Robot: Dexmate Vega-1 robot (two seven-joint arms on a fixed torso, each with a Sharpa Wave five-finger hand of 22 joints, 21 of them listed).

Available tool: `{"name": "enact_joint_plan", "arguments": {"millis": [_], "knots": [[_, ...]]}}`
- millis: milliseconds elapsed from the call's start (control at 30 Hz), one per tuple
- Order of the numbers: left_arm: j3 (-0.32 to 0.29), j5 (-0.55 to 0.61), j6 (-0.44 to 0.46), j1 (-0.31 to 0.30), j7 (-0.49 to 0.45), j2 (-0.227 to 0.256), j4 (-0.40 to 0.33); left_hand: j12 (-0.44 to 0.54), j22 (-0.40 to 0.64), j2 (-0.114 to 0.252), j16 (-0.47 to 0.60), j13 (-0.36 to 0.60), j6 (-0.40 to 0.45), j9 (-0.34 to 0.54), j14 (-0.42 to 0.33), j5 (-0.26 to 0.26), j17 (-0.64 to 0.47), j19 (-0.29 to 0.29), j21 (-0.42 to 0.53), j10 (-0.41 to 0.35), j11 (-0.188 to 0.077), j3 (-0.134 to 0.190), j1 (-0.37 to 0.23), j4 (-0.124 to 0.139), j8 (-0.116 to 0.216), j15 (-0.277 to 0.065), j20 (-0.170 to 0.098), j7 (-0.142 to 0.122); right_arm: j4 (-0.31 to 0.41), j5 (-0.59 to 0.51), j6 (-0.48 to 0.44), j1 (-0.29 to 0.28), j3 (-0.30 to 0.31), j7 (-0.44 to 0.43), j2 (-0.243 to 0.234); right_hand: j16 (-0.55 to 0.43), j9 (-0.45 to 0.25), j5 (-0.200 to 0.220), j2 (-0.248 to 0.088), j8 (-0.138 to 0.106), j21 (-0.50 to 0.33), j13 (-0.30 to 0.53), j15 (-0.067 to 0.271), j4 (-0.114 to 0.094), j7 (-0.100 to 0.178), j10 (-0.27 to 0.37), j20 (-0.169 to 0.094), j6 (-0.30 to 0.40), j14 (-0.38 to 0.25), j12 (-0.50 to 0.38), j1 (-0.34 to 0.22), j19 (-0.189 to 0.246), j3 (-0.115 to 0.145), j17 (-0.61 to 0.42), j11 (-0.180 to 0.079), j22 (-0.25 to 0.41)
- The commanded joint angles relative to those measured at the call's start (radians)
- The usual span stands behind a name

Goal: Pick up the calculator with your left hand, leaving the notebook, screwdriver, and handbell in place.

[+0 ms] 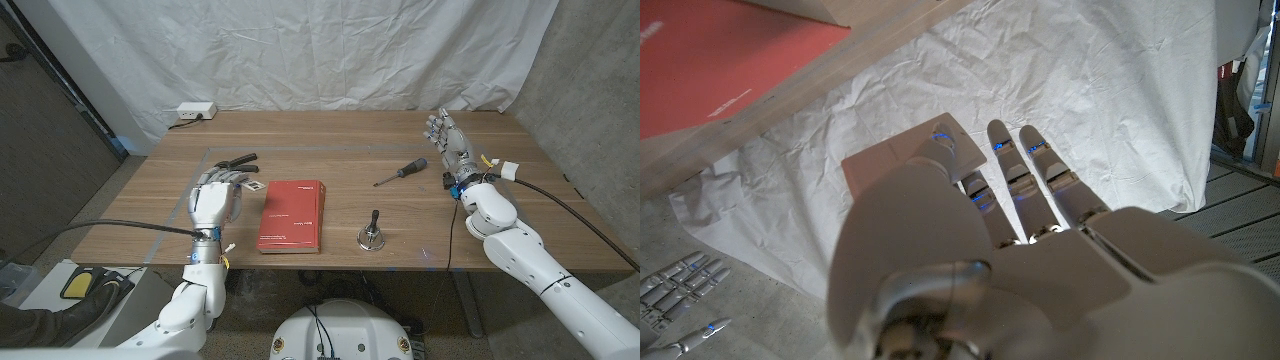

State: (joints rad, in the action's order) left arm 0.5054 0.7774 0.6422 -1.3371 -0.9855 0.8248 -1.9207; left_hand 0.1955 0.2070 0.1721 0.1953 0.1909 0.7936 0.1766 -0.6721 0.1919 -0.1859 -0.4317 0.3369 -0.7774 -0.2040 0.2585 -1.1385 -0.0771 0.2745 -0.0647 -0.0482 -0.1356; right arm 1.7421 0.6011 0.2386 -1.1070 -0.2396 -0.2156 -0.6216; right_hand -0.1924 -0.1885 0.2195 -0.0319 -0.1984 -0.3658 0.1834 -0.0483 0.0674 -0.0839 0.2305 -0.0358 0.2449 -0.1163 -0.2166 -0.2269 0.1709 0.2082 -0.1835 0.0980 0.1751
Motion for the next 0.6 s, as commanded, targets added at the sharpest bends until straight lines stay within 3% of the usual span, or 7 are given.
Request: {"name": "enact_joint_plan", "arguments": {"millis": [33, 600], "knots": [[-0.025, 0.031, 0.038, -0.013, 0.055, 0.027, -0.079, -0.003, 0.001, -0.006, -0.004, 0.002, 0.011, 0.002, 0.009, -0.001, -0.004, 0.005, 0.007, -0.002, -0.001, 0.009, 0.003, -0.001, -0.003, -0.156, -0.116, -0.004, 0.014, 0.008, 0.012, -0.021, 0.018, 0.001, -0.008, -0.001, -0.002, -0.002, -0.008, -0.001, 0.004, 0.004, 0.0, 0.002, -0.002, 0.011, -0.001, 0.009, -0.009, -0.004, -0.001, 0.012, -0.005, -0.003, 0.0, 0.005], [-0.087, 0.068, 0.054, -0.049, 0.097, 0.062, -0.165, -0.003, 0.0, -0.009, -0.004, 0.002, 0.017, 0.002, 0.008, -0.003, -0.003, 0.006, 0.011, -0.006, -0.001, 0.019, 0.004, 0.002, -0.011, -0.156, -0.117, -0.01, 0.045, 0.003, 0.013, -0.047, 0.033, -0.011, -0.016, -0.001, -0.002, -0.002, -0.01, -0.001, 0.007, 0.004, 0.001, 0.003, -0.001, 0.014, -0.002, 0.011, -0.011, -0.004, -0.002, 0.016, -0.004, -0.003, -0.001, 0.006]]}}
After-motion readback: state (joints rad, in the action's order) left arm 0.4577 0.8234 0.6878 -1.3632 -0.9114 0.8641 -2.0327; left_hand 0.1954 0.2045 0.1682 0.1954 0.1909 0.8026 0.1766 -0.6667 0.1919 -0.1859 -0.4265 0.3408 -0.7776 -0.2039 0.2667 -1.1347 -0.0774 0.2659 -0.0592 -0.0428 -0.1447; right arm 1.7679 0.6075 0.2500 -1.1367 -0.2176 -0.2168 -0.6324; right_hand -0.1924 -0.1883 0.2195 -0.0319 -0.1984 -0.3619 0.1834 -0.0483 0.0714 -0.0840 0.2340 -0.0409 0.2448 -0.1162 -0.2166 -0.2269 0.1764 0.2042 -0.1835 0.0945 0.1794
